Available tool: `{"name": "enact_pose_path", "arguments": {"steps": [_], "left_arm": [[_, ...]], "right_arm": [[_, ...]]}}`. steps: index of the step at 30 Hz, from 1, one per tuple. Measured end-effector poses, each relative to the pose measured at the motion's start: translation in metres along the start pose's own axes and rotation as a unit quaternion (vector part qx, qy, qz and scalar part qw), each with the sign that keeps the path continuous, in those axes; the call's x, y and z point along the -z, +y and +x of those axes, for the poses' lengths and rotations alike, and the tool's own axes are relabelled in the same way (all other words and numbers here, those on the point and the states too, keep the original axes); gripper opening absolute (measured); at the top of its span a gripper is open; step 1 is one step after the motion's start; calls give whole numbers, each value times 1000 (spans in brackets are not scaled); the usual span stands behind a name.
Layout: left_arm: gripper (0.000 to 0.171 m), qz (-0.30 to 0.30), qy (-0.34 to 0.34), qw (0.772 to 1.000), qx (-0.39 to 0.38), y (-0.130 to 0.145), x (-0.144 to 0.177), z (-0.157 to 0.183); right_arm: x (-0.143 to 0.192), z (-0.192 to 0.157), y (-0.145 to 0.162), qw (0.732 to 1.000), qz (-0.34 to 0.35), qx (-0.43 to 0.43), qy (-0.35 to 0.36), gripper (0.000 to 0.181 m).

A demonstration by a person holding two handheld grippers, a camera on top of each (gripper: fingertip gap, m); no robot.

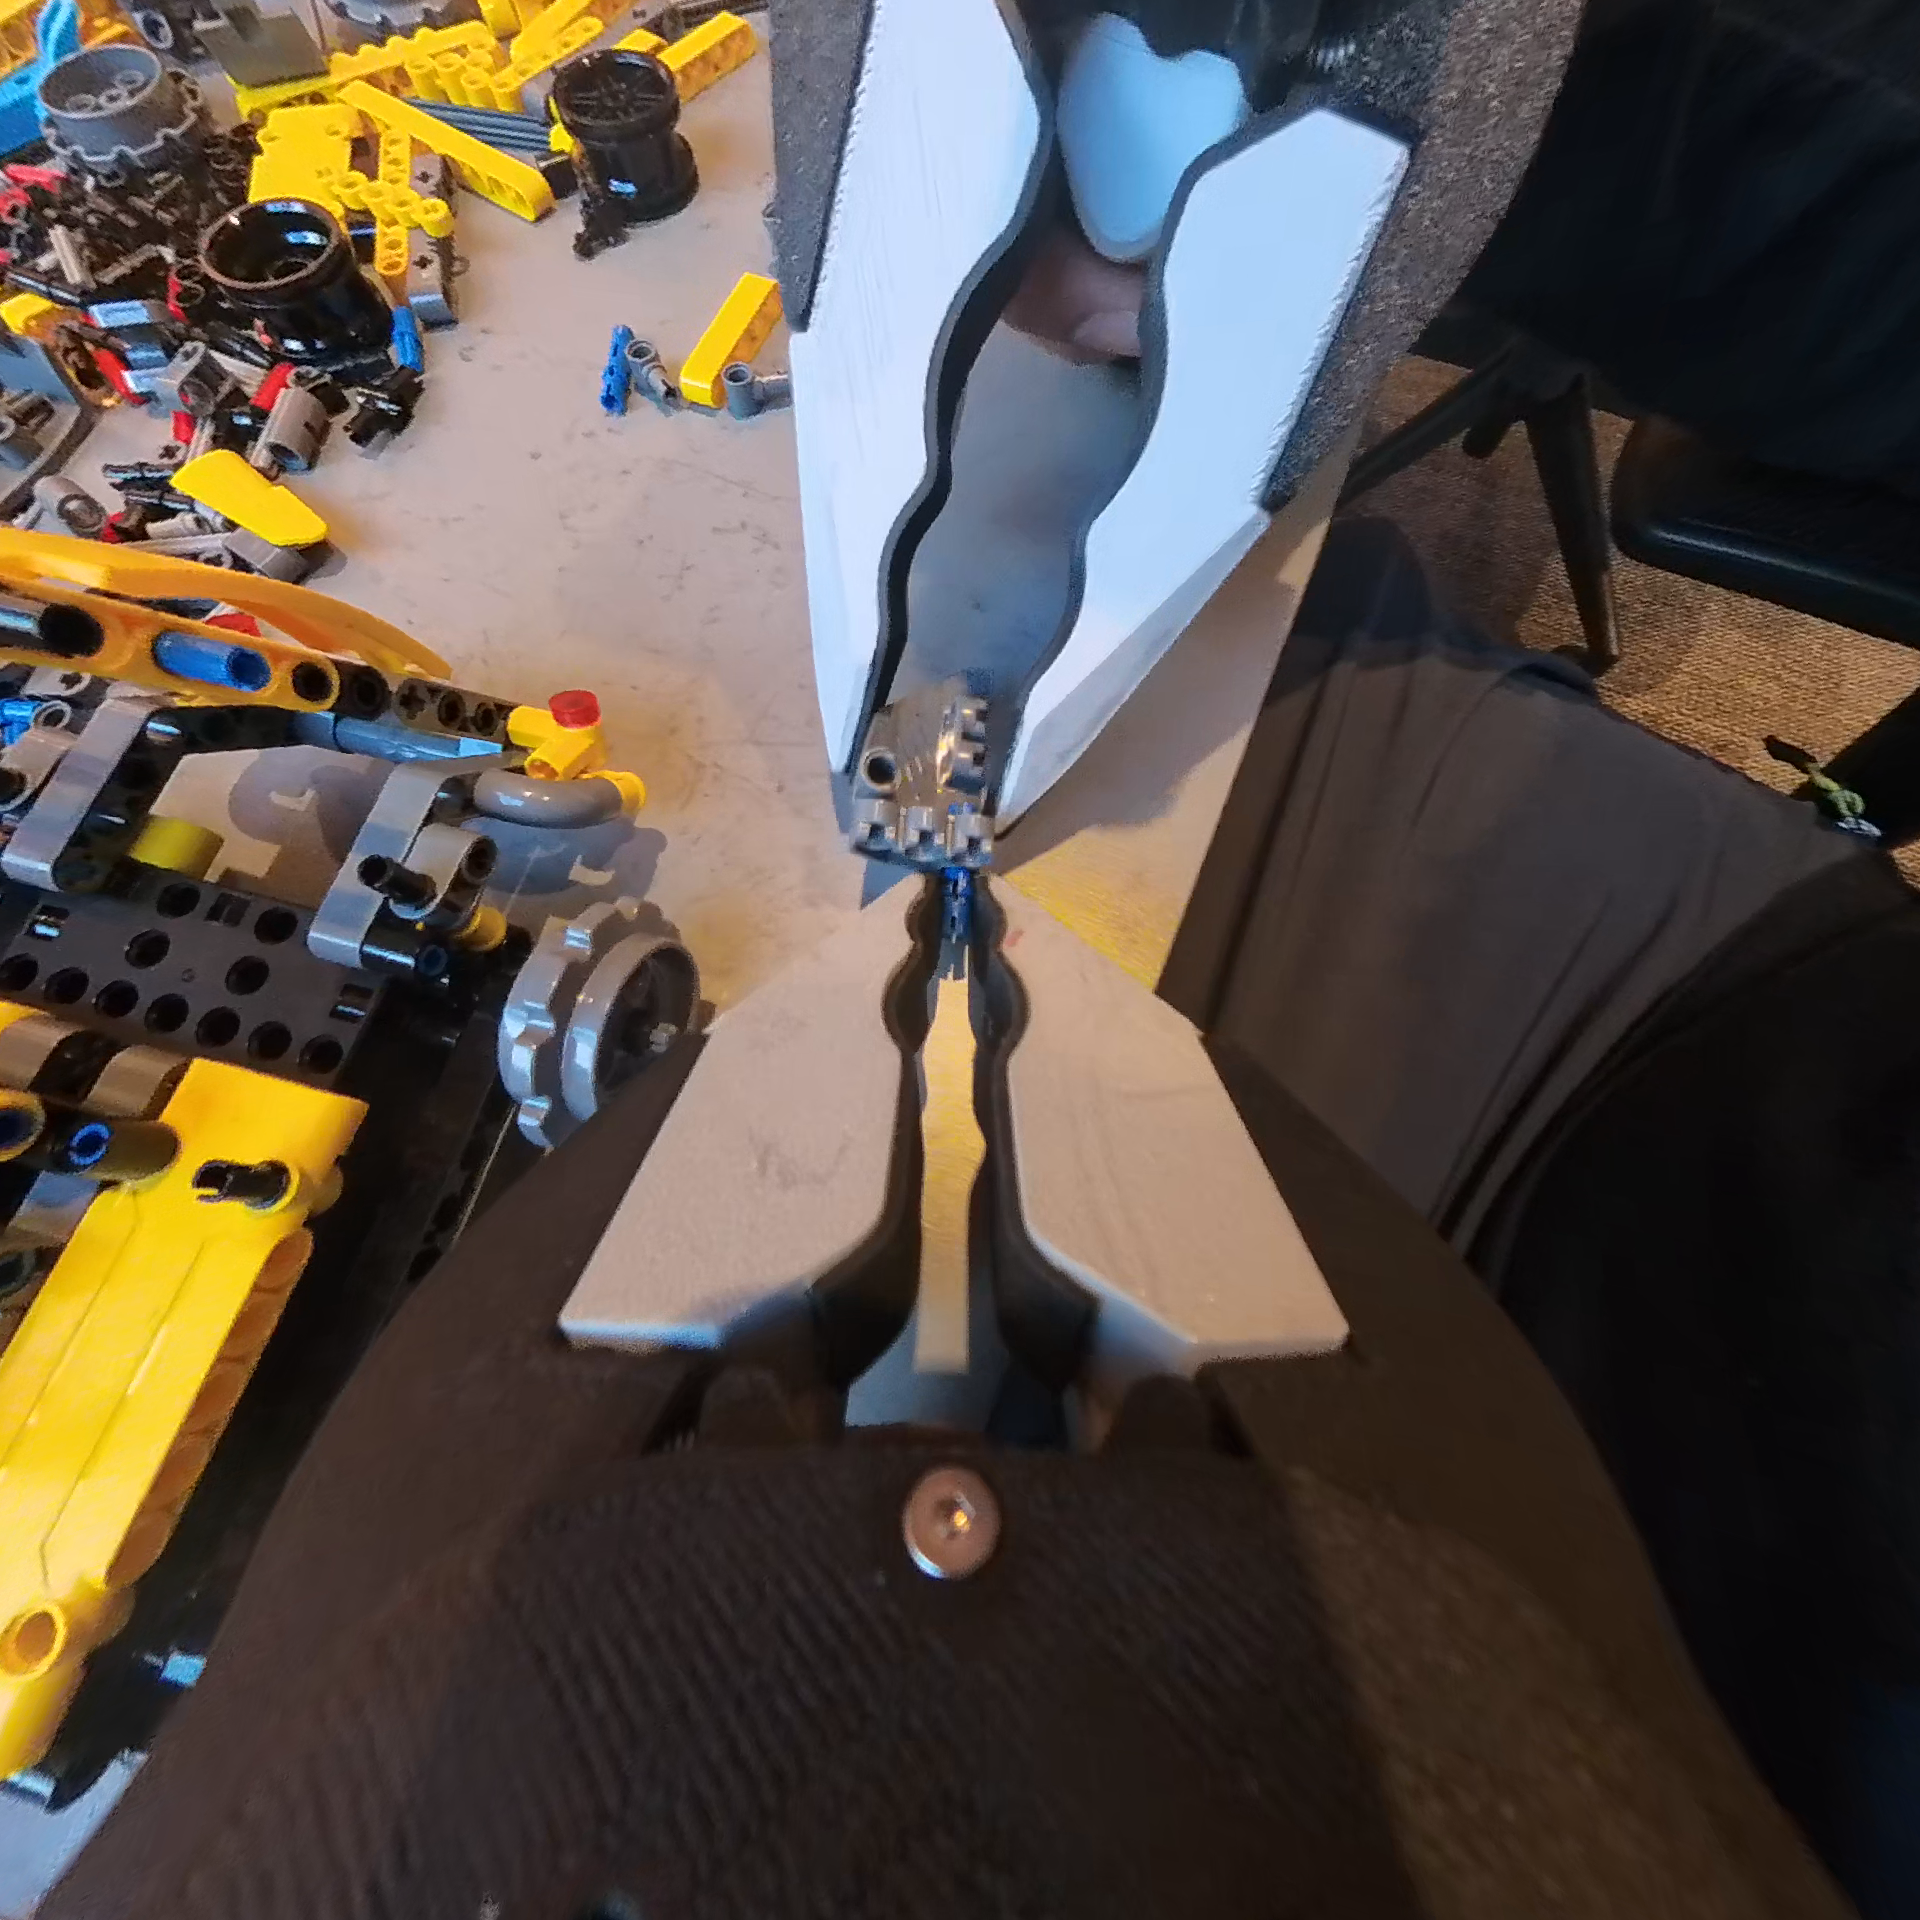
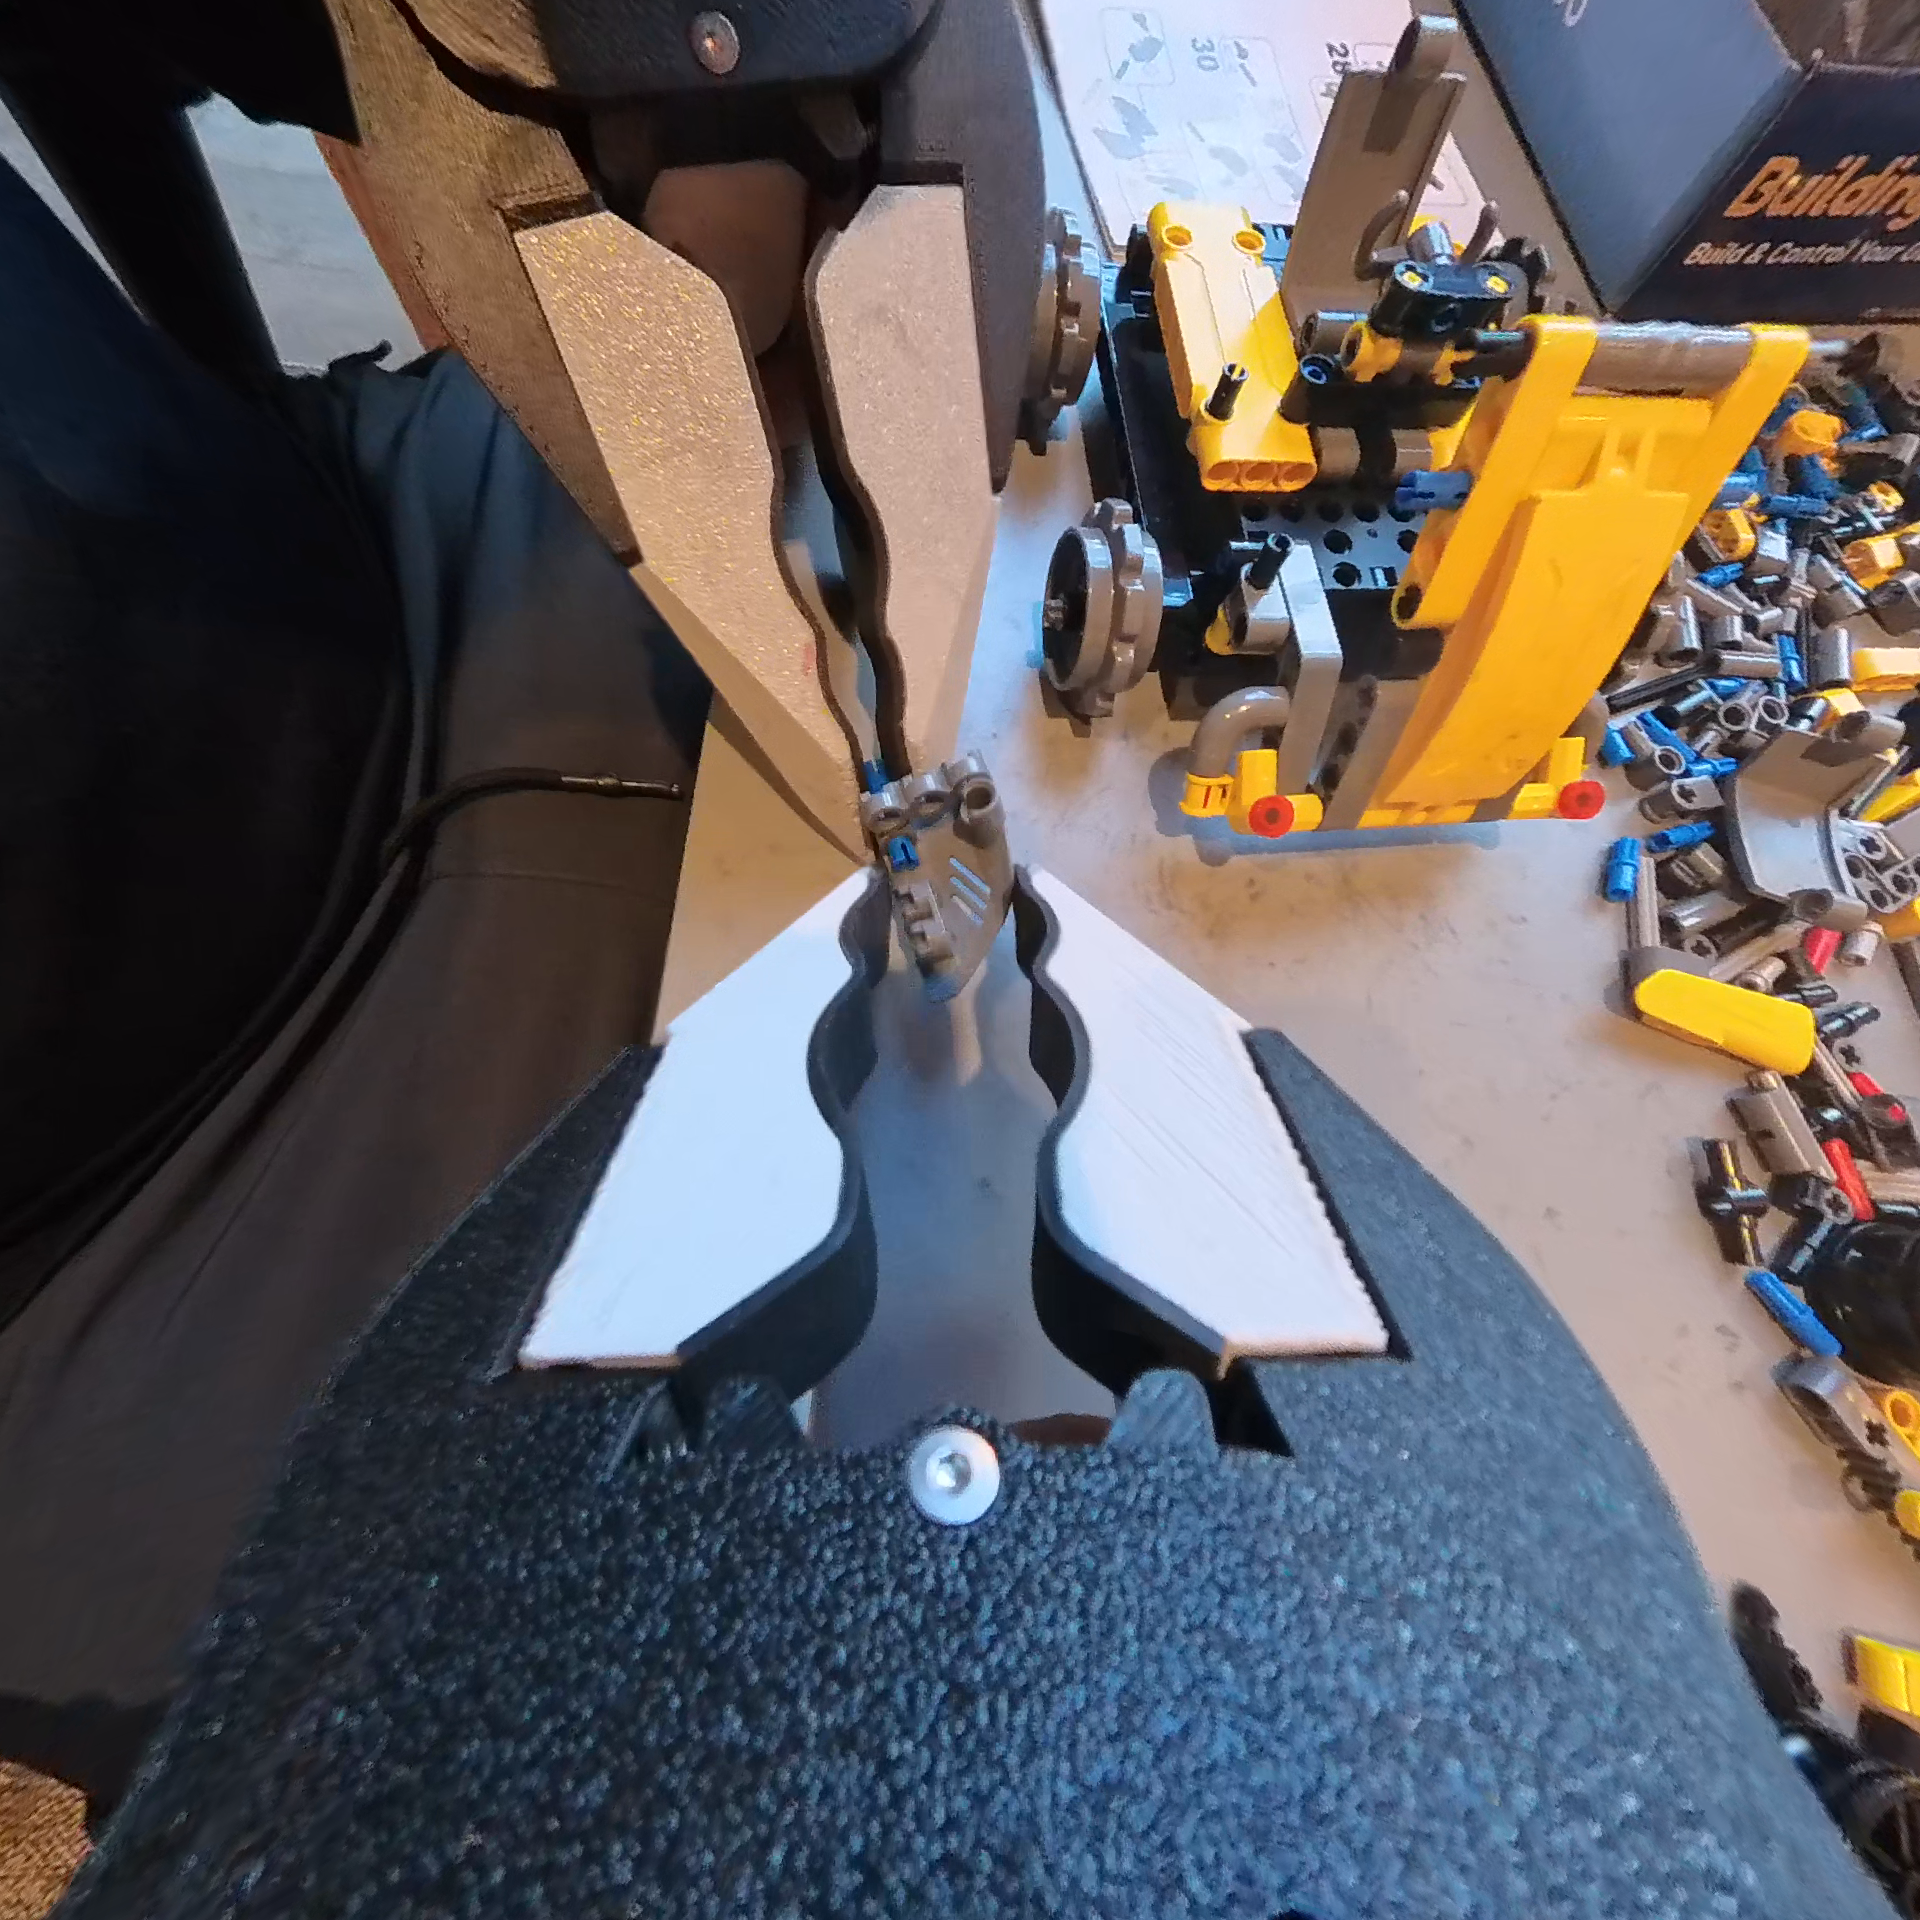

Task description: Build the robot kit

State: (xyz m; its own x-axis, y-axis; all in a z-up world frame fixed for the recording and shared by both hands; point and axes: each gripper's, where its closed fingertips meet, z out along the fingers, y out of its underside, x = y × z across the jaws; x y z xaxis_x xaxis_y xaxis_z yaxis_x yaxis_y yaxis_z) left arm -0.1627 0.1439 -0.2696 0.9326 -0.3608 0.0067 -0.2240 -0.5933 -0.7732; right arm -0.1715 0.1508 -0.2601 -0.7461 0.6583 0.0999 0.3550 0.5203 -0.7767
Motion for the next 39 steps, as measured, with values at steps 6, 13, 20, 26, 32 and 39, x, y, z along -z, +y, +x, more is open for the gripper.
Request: {"name": "enact_pose_path", "arguments": {"steps": [6, 13, 20, 26, 32, 39], "left_arm": [[3, 0, -7, 1000, -1, 0, 0, -1], [3, 5, -17, 1000, 6, -1, 1, -5], [3, 16, -40, 999, 20, -4, 2, -11], [3, 5, -32, 999, 0, 0, 2, -6], [3, -9, 41, 999, -26, 8, 9, 9], [4, -14, 79, 996, -30, 11, 13, 16]], "right_arm": [[1, 2, 1, 1000, 0, 2, 11, 23], [8, 5, 0, 1000, 14, -9, 19, 24], [20, 16, 9, 995, 9, -53, 80, 33], [24, 9, 12, 993, 1, -89, 83, 35], [18, -3, 7, 995, 12, -82, 47, 31], [6, -13, -2, 995, 9, -97, 3, 36]]}}
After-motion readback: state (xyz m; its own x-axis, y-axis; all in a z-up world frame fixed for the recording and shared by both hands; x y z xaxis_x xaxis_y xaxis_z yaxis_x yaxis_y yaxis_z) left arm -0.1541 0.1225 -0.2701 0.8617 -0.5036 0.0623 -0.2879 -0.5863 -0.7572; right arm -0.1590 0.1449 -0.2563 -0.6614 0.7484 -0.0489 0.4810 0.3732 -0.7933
